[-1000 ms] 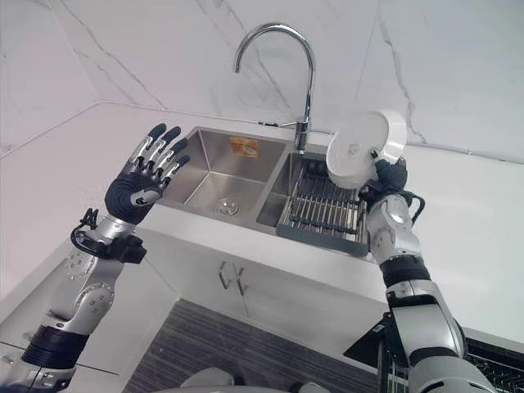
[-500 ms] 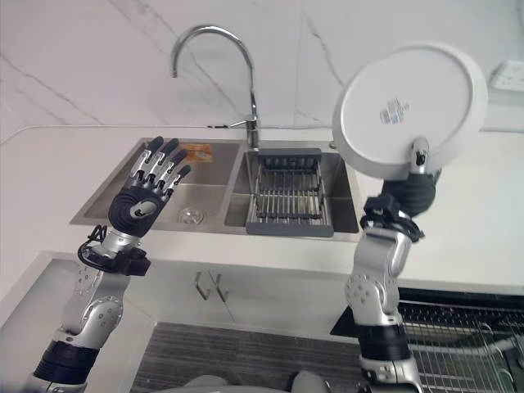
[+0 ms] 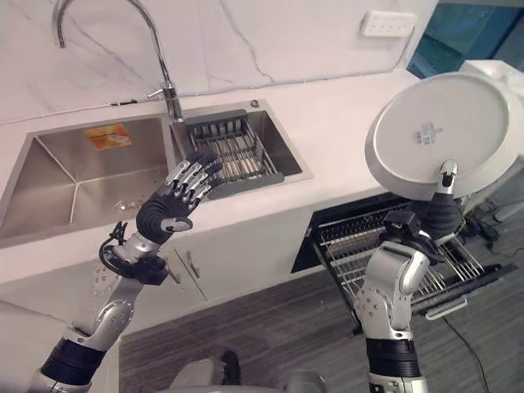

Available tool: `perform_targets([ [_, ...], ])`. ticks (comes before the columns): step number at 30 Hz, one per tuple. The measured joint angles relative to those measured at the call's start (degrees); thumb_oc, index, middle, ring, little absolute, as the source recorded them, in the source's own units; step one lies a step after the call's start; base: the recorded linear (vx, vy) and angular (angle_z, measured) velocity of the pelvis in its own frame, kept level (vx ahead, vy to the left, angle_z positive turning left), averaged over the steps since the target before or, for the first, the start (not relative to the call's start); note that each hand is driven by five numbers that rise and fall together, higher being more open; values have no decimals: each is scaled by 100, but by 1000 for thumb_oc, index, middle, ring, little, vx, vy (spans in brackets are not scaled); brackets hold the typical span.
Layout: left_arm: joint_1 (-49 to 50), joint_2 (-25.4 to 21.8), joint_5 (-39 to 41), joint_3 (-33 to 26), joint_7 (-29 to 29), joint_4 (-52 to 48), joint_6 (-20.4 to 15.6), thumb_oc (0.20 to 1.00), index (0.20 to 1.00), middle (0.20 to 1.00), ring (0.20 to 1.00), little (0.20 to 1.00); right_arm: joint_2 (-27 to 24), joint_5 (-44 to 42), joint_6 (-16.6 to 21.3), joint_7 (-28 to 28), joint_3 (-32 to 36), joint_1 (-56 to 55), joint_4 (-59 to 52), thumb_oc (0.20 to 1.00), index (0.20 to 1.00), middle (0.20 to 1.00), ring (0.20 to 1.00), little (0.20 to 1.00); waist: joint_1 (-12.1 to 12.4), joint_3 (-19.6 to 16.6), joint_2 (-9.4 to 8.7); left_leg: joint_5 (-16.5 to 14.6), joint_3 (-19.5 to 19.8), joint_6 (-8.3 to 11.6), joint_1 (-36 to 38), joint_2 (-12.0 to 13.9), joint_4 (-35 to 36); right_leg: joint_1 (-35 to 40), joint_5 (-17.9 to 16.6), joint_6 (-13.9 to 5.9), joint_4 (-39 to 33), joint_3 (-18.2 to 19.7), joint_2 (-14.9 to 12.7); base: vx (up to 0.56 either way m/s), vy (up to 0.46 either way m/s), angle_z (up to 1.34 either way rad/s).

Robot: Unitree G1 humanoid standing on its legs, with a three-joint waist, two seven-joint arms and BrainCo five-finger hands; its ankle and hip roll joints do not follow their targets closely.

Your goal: Place the dishes in the dishwasher.

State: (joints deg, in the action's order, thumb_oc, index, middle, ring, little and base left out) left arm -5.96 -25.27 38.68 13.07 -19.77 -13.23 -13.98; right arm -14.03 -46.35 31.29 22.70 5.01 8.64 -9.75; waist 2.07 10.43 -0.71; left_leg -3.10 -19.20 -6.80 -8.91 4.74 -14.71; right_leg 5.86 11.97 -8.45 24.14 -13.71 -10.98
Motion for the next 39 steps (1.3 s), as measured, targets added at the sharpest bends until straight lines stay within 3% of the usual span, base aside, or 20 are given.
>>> perform_targets([
  [2,9,-113,12,-158,-17,-25,30,1000,1000,1000,1000,1000,165,268,-2,39,-356,-76,-104,200,200,200,200,200,429,-104,-136,183,-98,466,-305,283,16,263,-246,-238,-311,-426,-1171,-67,-357,-170],
  [3,8,-255,13,-184,-25,-40,31,1000,1000,1000,1000,1000,223,268,-2,39,-360,-82,-119,200,200,200,200,200,460,-114,-189,353,163,569,-468,258,-23,319,-417,-165,-721,-400,-1080,-103,-553,-87],
  [4,-144,-450,4,-266,-76,127,4,1000,1000,1000,1000,1000,443,494,21,-54,-149,-36,194,200,200,200,200,200,378,-108,-616,270,702,1423,-682,104,-266,61,-144,-707,-559,-558,-1261,-164,-791,-55],
  [5,-182,-217,14,-282,40,600,69,1000,1000,1000,1000,1000,435,686,-99,2,-10,-31,445,200,200,200,200,200,243,-217,-488,-456,1176,1268,-1314,289,-2495,-593,449,-365,473,-765,-1299,-121,-626,-95],
  [7,161,-138,-88,-62,-78,364,155,1000,1000,1000,1000,1000,224,699,-2,123,82,-565,171,200,200,200,200,200,118,-392,53,-1123,1501,1237,-971,694,-1979,-1047,657,-269,856,-419,-753,-107,-658,-91],
  [8,206,6,-118,-125,-74,366,167,1000,1000,1000,1000,1000,136,699,-65,168,137,-643,122,200,200,200,200,200,5,-389,43,-651,1574,1151,-885,775,-1417,-1339,644,176,947,-22,-498,-90,-635,2],
  [10,114,307,-165,-145,-176,475,166,1000,1000,1000,1000,1000,-70,684,12,68,276,-812,8,200,200,200,200,200,-196,-392,221,349,1984,1340,-593,1026,-56,-1222,476,204,303,2,127,-94,-766,53],
  [13,256,256,-381,-124,-91,380,148,1000,1000,1000,1000,1000,-216,571,-181,-7,207,-726,71,200,200,200,200,200,-157,-334,156,2078,1881,265,-511,1353,863,-1480,707,910,633,-311,542,-64,-603,41],
  [14,448,134,-398,-124,10,285,155,1000,1000,1000,1000,1000,-270,457,-343,-61,51,-577,81,200,200,200,200,200,-131,-313,-38,1799,1619,323,-504,1342,666,-1583,768,1336,670,-395,566,-43,-543,35],
  [18,836,69,-398,-192,220,360,208,1000,1000,1000,1000,1000,-72,241,-658,-419,-234,-517,79,200,200,200,200,200,-111,-295,-148,589,1418,1100,-188,1108,-170,-1596,365,1609,184,-539,1161,-10,-388,1],
  [19,1060,72,-395,-175,236,599,198,1000,1000,1000,1000,1000,-97,241,-708,-475,-232,-624,176,200,200,200,200,200,-111,-178,-252,428,1449,1028,-81,771,-133,-1533,271,823,-4,-573,1189,13,-250,-1],
  [20,1203,309,-386,-203,295,952,235,1000,1000,1000,1000,1000,-363,237,-710,-486,-197,-533,304,200,200,200,200,200,-94,-79,268,459,1773,1017,-101,1092,-216,-2003,147,253,854,-316,1376,40,-165,-8],
  [22,1347,327,-361,-228,375,1611,214,1000,1000,1000,1000,1000,-496,230,-593,-495,-162,-455,490,200,200,200,200,200,-27,-29,298,311,1648,1300,-119,1011,-445,-2046,422,1155,890,75,673,62,-132,14],
  [23,1411,385,-359,-224,373,2204,228,1000,1000,1000,1000,1000,-398,207,-594,-488,-69,-504,691,200,200,200,200,200,-24,-64,340,110,1447,1367,-125,783,-479,-1867,286,1173,559,-99,639,91,-71,67],
  [25,1534,547,-260,-424,385,3126,110,1000,1000,1000,1000,1000,-314,183,-586,-511,37,-711,621,200,200,200,200,200,-21,-89,360,-32,1175,1171,-346,412,-596,-1602,131,1212,5,-555,744,128,13,107],
  [29,1747,900,-287,-448,608,5179,156,1000,1000,1000,1000,1000,-197,189,-647,-1017,-137,-588,633,200,200,200,200,200,200,-139,80,-106,1287,967,-51,180,79,-1525,31,549,-547,-696,1004,175,136,27],
  [31,1758,1306,-255,-745,725,5826,163,1000,1000,1000,1000,1000,-198,178,-732,-1183,-139,-653,655,200,200,200,200,200,120,-172,92,-163,1488,950,216,381,-96,-1610,26,1154,-214,-677,1075,185,150,-13],
  [33,1657,1706,-96,-1265,807,6324,207,1000,1000,1000,1000,1000,-242,138,-827,-1300,-147,-687,706,200,200,200,200,200,105,-221,249,-232,1404,821,173,469,-48,-1714,260,703,-23,-743,1049,175,177,-12],
  [35,1246,1849,298,-1920,855,7240,231,1000,1000,1000,1000,1000,-294,115,-885,-1356,37,-697,820,200,200,200,200,200,17,-265,36,-416,1427,1202,-2,429,-505,-1742,645,1074,730,-169,601,152,171,21],
  [39,1430,1735,346,-1873,859,7500,302,1000,1000,1000,1000,1000,-220,8,-1035,-1470,-11,-717,647,200,200,200,200,200,92,-426,60,-358,1511,912,24,-5,-229,-1499,190,894,67,77,621,191,266,-24],
])
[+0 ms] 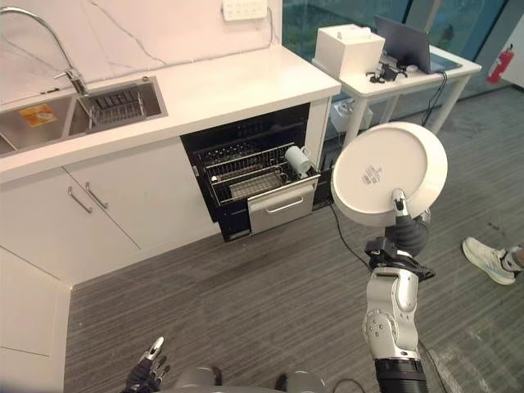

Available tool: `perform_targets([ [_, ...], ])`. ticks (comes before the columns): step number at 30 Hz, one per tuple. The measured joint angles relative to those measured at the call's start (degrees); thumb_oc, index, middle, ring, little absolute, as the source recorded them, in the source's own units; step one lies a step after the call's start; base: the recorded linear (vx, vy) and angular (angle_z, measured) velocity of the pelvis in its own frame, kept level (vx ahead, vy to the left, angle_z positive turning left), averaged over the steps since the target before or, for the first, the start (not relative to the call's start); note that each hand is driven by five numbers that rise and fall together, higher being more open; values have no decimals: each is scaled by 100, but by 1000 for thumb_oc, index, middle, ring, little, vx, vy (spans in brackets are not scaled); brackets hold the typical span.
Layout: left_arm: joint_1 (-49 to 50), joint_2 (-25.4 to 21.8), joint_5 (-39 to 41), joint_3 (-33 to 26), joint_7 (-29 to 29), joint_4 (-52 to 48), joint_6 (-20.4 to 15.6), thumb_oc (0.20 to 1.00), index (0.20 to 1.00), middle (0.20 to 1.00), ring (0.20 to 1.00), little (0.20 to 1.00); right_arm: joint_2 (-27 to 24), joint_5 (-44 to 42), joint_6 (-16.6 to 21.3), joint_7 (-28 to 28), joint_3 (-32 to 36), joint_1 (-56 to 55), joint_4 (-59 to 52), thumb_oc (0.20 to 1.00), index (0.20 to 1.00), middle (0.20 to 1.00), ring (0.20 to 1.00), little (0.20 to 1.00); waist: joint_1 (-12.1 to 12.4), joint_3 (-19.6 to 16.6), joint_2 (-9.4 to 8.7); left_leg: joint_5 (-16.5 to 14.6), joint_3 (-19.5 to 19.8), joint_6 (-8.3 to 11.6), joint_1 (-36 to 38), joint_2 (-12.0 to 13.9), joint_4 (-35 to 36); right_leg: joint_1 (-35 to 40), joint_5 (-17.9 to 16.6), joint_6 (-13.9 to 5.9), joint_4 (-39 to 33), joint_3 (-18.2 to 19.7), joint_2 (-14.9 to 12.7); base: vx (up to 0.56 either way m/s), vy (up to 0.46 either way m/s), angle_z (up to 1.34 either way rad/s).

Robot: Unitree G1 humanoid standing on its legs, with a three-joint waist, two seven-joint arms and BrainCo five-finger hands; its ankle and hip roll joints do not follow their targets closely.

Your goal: Place the dishes in the dishwasher.

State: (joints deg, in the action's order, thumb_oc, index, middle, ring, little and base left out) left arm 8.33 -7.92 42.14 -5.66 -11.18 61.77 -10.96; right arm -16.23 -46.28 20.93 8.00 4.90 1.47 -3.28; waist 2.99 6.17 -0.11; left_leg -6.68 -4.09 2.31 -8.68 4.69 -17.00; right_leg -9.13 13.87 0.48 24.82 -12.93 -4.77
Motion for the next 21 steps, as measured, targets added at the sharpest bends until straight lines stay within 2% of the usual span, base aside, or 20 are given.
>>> perform_targets([
  [2,-160,-168,-7,100,-17,449,38,1000,1000,1000,1000,1000,7,6,-134,-193,-98,3,-1,200,200,200,200,200,-9,9,-97,-15,-148,-155,196,-198,124,171,-131,-185,-167,80,-190,193,292,-9],
  [5,-233,-359,-70,107,-104,574,123,1000,1000,1000,1000,1000,13,15,-183,-259,-110,9,-5,200,200,200,200,200,-57,15,-107,-210,-184,-462,286,-446,-18,388,-298,-335,-272,58,-442,209,324,12],
  [7,-220,-405,-178,132,-180,602,162,1000,1000,1000,1000,1000,14,119,-265,-252,-142,5,-5,200,200,200,200,200,-108,16,-28,-334,-117,-640,307,-545,-31,374,-647,-259,-151,57,-478,181,297,17],
  [8,-230,-403,-304,193,-217,666,217,1000,1000,1000,1000,1000,30,273,-287,-247,-186,4,-6,200,200,200,200,200,-118,61,36,-367,-106,-737,356,-570,-127,235,-823,-277,241,159,-522,156,185,12],
  [10,-218,-432,-366,234,-259,720,271,1000,1000,1000,1000,1000,20,487,-313,-250,-243,-59,0,200,200,200,200,200,-135,66,41,-464,-109,-843,397,-616,-223,-293,-848,-368,1532,325,-592,180,61,13],
  [11,-145,-464,-414,252,-263,652,341,1000,1000,1000,1000,1000,4,637,-317,-262,-274,-63,-59,200,200,200,200,200,-132,58,22,-442,-126,-813,398,-640,-184,-378,-843,-359,1571,296,-547,225,-106,3],
  [12,-111,-486,-468,333,-263,624,385,1000,1000,1000,1000,1000,4,727,-319,-270,-275,-65,-161,200,200,200,200,200,-130,73,0,-412,-150,-797,395,-673,-110,-370,-838,-359,1238,279,-457,248,-188,-10],
  [14,-170,-461,-507,323,-275,687,488,1000,1000,1000,1000,1000,-38,817,-339,-352,-276,-97,-188,200,200,200,200,200,-158,75,-39,-348,-140,-766,408,-742,28,-275,-623,-250,-29,420,-134,206,-231,-10],
  [15,-338,-445,-510,281,-266,816,542,1000,1000,1000,1000,1000,-138,863,-379,-427,-273,-186,-202,200,200,200,200,200,-272,140,-189,-284,-156,-753,391,-880,147,-604,-547,-277,-294,914,15,261,-344,15],
  [16,-382,-420,-516,285,-270,796,554,1000,1000,1000,1000,1000,-133,902,-396,-442,-268,-307,-202,200,200,200,200,200,-380,174,-218,-291,-119,-705,414,-1031,209,-903,-594,-318,-286,1124,13,292,-390,35],
  [17,-430,-357,-585,297,-237,805,590,1000,1000,1000,1000,1000,-115,908,-422,-446,-222,-398,-200,200,200,200,200,200,-478,184,-245,-340,22,-639,466,-1142,192,-1197,-803,-402,-274,1300,49,275,-400,83],
  [18,-450,-341,-738,357,-231,767,614,1000,1000,1000,1000,1000,-117,902,-437,-361,-147,-474,-179,200,200,200,200,200,-668,189,-232,-347,278,-637,552,-1240,192,-1240,-937,-475,-384,1479,35,238,-438,102],
  [19,-439,-351,-742,344,-200,734,623,1000,1000,1000,1000,1000,-127,907,-456,-348,-158,-456,-176,200,200,200,200,200,-687,190,-264,-375,362,-639,679,-1267,198,-1172,-1018,-390,-495,1519,19,207,-420,91],
  [21,-304,-360,-741,262,-52,648,694,1000,1000,1000,1000,1000,-113,909,-534,-368,-208,-377,-186,200,200,200,200,200,-512,94,-303,-509,441,-560,851,-1235,199,-1042,-998,-348,-77,1202,11,194,-386,26],
])
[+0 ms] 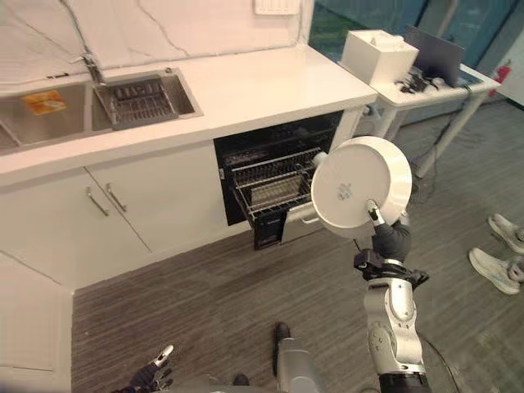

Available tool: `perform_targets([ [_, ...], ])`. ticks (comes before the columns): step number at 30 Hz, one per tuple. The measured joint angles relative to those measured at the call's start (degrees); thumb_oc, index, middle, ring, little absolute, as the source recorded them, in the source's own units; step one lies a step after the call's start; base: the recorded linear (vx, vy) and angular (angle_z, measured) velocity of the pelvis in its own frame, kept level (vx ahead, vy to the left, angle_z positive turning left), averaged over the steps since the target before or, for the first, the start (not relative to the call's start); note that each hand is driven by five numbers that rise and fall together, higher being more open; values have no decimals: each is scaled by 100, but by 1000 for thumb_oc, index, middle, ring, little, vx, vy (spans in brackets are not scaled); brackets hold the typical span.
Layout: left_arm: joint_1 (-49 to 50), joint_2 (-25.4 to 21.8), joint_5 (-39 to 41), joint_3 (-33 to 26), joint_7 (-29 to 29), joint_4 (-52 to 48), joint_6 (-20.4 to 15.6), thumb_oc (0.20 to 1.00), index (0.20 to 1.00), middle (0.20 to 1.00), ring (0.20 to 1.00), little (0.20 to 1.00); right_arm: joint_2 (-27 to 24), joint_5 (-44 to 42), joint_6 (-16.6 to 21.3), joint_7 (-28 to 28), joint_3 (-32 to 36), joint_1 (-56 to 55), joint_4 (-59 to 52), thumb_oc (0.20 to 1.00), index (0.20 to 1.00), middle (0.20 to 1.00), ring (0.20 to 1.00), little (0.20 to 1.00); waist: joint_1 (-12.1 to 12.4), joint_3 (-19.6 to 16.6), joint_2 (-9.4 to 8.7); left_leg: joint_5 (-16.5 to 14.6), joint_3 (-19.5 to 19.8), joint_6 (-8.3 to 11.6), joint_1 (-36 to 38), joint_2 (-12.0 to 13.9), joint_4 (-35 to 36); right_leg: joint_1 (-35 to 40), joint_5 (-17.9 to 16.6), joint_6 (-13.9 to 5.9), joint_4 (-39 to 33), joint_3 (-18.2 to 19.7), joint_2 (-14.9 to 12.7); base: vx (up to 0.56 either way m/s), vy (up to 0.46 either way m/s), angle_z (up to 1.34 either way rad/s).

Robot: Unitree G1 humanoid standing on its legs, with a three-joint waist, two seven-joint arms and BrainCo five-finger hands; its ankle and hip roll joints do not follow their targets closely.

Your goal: Place the dishes in the dishwasher.

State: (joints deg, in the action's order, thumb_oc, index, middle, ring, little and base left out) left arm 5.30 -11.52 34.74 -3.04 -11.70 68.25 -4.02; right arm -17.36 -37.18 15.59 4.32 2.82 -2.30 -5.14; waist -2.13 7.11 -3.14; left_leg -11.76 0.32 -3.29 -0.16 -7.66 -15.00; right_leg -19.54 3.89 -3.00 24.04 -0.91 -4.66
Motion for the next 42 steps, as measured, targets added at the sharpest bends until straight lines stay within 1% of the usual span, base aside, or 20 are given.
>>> perform_targets([
  [8,329,128,-242,-158,91,51,145,1000,1000,1000,1000,1000,-399,-4,-272,-129,-34,309,20,200,200,200,200,200,90,-219,127,79,-404,505,51,981,-622,947,401,875,-508,-687,642,147,-377,8],
  [12,442,141,-213,-162,-4,5,129,1000,1000,1000,1000,1000,-434,9,-373,-227,-150,252,25,200,200,200,200,200,108,-147,-25,270,-411,792,-49,912,-706,1127,340,891,-756,-708,639,37,-95,5],
  [13,477,136,-211,-156,-21,-85,109,1000,1000,1000,1000,1000,-418,17,-378,-222,-229,251,67,200,200,200,200,200,135,-139,-40,343,-376,701,-211,863,-694,1168,425,241,-926,-797,591,29,96,32],
  [14,499,295,-199,-161,-41,-262,50,1000,1000,1000,1000,1000,-567,121,-381,-217,-216,355,117,200,200,200,200,200,108,-53,263,384,-265,781,-522,1258,-697,504,972,658,546,-768,423,41,152,54],
  [15,425,161,-101,-162,-74,-301,32,1000,1000,1000,1000,1000,-657,257,-387,-185,-172,427,96,200,200,200,200,200,134,45,123,306,-326,996,-743,1453,-674,353,1079,532,785,-457,-100,61,185,66],
  [17,395,243,-92,-142,-75,-110,76,1000,1000,1000,1000,1000,-586,764,-392,-10,-199,455,249,200,200,200,200,200,96,85,475,362,-408,938,-1253,1856,-329,781,867,218,-91,-804,218,93,210,52],
  [20,299,343,-85,-180,-164,205,3,1000,1000,1000,1000,1000,-902,1447,-375,99,-146,449,113,200,200,200,200,200,127,211,418,559,-417,1042,-1716,2288,-228,832,826,490,-15,-806,315,130,315,9],
  [25,252,356,-98,-209,-303,607,-65,1000,1000,1000,1000,1000,-1549,2238,-368,169,542,-73,-185,200,200,200,200,200,31,175,508,552,-529,856,-1197,1808,0,1173,782,352,-257,-574,114,194,374,-26],
  [26,228,98,-216,-202,-323,598,-97,1000,1000,1000,1000,1000,-1593,2549,-366,285,493,-154,-377,200,200,200,200,200,7,-26,64,803,-817,464,-875,1225,-6,1521,820,-143,-388,-436,-483,284,625,3],
  [27,149,-20,-218,-185,-318,595,-123,1000,1000,1000,1000,1000,-1475,2630,-332,293,479,-143,-517,200,200,200,200,200,66,-41,-71,710,-866,354,-875,1062,-118,1557,786,-142,-404,-470,-633,290,640,-1],
  [28,-79,-307,-255,120,-313,682,-106,1000,1000,1000,1000,1000,-1771,3276,-271,683,440,-227,-552,200,200,200,200,200,315,-17,-181,441,-910,-18,-906,838,-423,1562,404,-453,-314,-455,-778,351,709,-1],
  [30,35,-509,-341,-162,-270,722,-104,1000,1000,1000,1000,1000,-1665,3797,-280,1172,605,75,-439,200,200,200,200,200,423,-110,-154,146,-1076,-194,-656,704,-228,1552,76,-64,-111,-951,-1084,263,334,-31],
  [31,133,-552,-476,-168,-268,696,-87,1000,1000,1000,1000,1000,-1766,4008,-272,1379,604,167,-441,200,200,200,200,200,388,-137,-23,89,-1096,-288,-700,688,-169,1411,-217,-255,44,-796,-1003,185,20,-30],
  [32,223,-644,-518,-199,-267,586,-78,1000,1000,1000,1000,1000,-1783,4284,-310,1432,548,43,-435,200,200,200,200,200,207,-124,107,258,-946,-223,-662,663,-16,1091,-120,-445,535,-524,-562,82,-148,-16],
  [33,144,-666,-519,-213,-197,601,-2,1000,1000,1000,1000,1000,-1804,4578,-344,1488,281,54,-370,200,200,200,200,200,177,-110,54,305,-1067,430,-692,578,38,735,111,-113,410,-402,-301,60,-260,-9],
  [34,-121,-824,-562,-342,-200,555,62,1000,1000,1000,1000,1000,-1736,4873,-332,1481,-38,222,-250,200,200,200,200,200,115,155,-613,244,-567,494,-1350,195,-1199,321,135,11,167,47,-795,87,-277,-12],
  [35,-214,-795,-564,-361,-171,469,100,1000,1000,1000,1000,1000,-1881,5054,-343,1473,-119,269,-244,200,200,200,200,200,103,178,-449,18,-326,160,-1488,883,-1218,171,208,-228,-134,108,-812,134,-312,-17],
  [36,-267,-759,-558,-375,-74,384,165,1000,1000,1000,1000,1000,-1858,5346,-408,1529,-380,408,-115,200,200,200,200,200,186,297,-386,17,-476,410,-1394,1046,-1156,-6,38,-576,-363,187,-990,164,-328,-19],
  [38,-272,-628,-561,-422,-25,93,163,1000,1000,1000,1000,1000,-2290,5661,-454,1393,-792,451,87,200,200,200,200,200,197,327,-79,-82,-384,315,-1341,1187,-1055,67,64,-593,-349,-40,-749,156,-265,19],
  [42,63,-312,-566,-378,77,38,286,1000,1000,1000,1000,1000,-2546,6125,-786,1343,-695,708,642,200,200,200,200,200,305,85,62,76,-424,407,-1103,1474,-690,774,201,-332,-583,-705,-439,141,-193,49],
])
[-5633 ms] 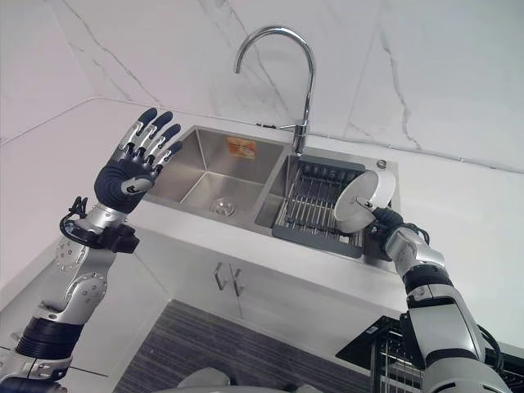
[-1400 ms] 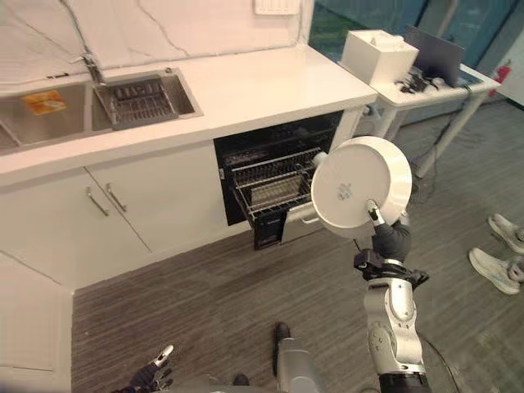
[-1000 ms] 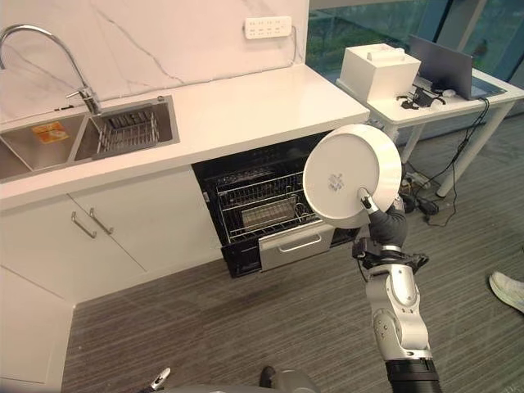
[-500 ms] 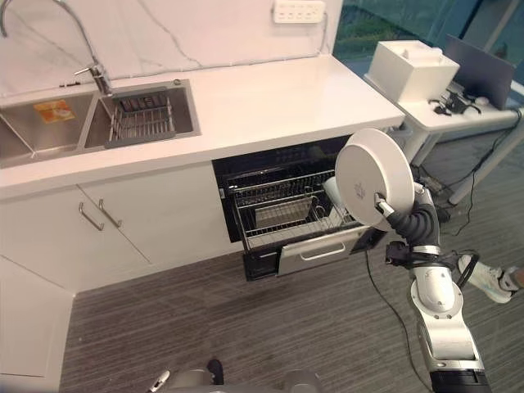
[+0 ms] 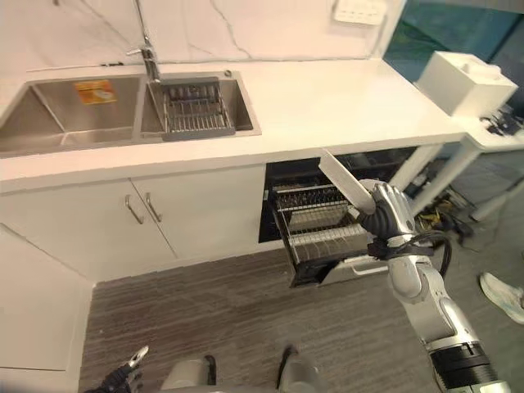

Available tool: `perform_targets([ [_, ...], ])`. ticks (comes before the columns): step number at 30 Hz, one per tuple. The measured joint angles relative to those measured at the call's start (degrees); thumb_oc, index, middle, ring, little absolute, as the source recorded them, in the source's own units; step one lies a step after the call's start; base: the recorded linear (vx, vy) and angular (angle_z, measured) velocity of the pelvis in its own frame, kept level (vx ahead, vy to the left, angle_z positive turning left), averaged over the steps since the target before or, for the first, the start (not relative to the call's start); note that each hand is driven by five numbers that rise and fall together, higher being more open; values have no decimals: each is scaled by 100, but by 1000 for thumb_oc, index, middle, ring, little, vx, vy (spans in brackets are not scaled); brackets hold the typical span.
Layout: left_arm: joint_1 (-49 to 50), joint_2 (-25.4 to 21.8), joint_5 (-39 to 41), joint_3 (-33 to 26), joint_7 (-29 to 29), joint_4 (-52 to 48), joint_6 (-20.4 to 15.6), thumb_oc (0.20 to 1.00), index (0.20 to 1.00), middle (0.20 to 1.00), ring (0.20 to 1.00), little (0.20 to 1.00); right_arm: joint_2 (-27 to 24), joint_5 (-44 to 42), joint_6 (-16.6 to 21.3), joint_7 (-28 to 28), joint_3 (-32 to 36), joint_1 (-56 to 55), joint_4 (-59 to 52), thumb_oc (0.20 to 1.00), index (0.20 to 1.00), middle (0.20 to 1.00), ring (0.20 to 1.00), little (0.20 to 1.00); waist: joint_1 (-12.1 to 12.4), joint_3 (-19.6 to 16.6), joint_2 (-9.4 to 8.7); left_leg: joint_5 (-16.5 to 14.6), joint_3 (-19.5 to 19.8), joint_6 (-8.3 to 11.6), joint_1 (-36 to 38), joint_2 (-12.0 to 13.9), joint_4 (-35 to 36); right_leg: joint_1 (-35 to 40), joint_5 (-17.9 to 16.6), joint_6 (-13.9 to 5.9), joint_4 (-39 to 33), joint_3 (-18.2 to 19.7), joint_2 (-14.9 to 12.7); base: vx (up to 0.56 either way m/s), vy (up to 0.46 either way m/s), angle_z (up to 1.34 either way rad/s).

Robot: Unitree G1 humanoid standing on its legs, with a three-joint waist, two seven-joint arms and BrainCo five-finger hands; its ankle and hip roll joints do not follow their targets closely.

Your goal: Place the dishes in the dishwasher.

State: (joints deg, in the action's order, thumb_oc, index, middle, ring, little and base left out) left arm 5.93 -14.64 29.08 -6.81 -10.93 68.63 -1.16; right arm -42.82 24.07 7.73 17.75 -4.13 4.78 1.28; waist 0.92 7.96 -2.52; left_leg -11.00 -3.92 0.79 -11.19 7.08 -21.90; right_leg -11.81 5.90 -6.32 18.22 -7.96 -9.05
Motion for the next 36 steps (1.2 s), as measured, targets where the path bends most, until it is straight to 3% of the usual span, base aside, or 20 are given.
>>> perform_targets([
  [2,274,177,-48,16,23,5,9,1000,1000,1000,1000,1000,-8,206,-107,-83,-33,19,244,200,200,200,200,200,67,-13,31,237,3,260,235,88,376,90,17,108,80,-85,88,103,-138,18],
  [6,363,298,-120,67,6,-4,-1,1000,1000,1000,1000,1000,-37,523,-231,-424,-357,88,616,200,200,200,200,200,150,-65,92,360,27,405,428,179,631,158,220,238,214,-252,171,66,-94,13],
  [12,241,113,-327,369,-60,72,15,1000,1000,1000,1000,1000,-23,744,-273,-622,-1361,842,1813,200,200,200,200,200,273,-134,160,360,214,383,514,95,751,228,454,251,462,-396,34,41,-60,19],
  [18,303,-42,-327,450,-100,99,109,1000,1000,1000,1000,1000,13,764,-376,-681,-1556,877,2305,200,200,200,200,200,378,-193,244,417,254,370,419,61,772,84,478,250,587,-419,-16,13,-23,4],
  [25,225,-149,-336,737,31,-46,-121,1000,1000,1000,1000,1000,326,846,-580,-546,-2116,1376,3626,200,200,200,200,200,441,-190,319,479,383,392,337,19,769,82,484,256,593,-530,-47,-3,-39,9],
  [29,-28,-200,-335,955,248,-83,-304,1000,1000,1000,1000,1000,513,597,-740,-122,-2227,2317,4599,200,200,200,200,200,541,-46,545,637,491,434,1,-13,748,-279,420,315,686,-550,-58,-137,-27,7],
  [33,-423,-207,-325,1075,379,-133,-425,1000,1000,1000,1000,1000,433,348,-697,32,-2237,3297,5434,200,200,200,200,200,642,506,819,864,526,481,-340,-23,725,-684,295,411,794,-566,-60,-160,-27,4],
  [36,-482,-214,-324,1203,399,-203,-503,1000,1000,1000,1000,1000,324,175,-717,17,-2254,3577,5798,200,200,200,200,200,683,765,870,912,556,449,-393,-14,786,-767,259,414,800,-567,-54,-131,-35,-2],
])
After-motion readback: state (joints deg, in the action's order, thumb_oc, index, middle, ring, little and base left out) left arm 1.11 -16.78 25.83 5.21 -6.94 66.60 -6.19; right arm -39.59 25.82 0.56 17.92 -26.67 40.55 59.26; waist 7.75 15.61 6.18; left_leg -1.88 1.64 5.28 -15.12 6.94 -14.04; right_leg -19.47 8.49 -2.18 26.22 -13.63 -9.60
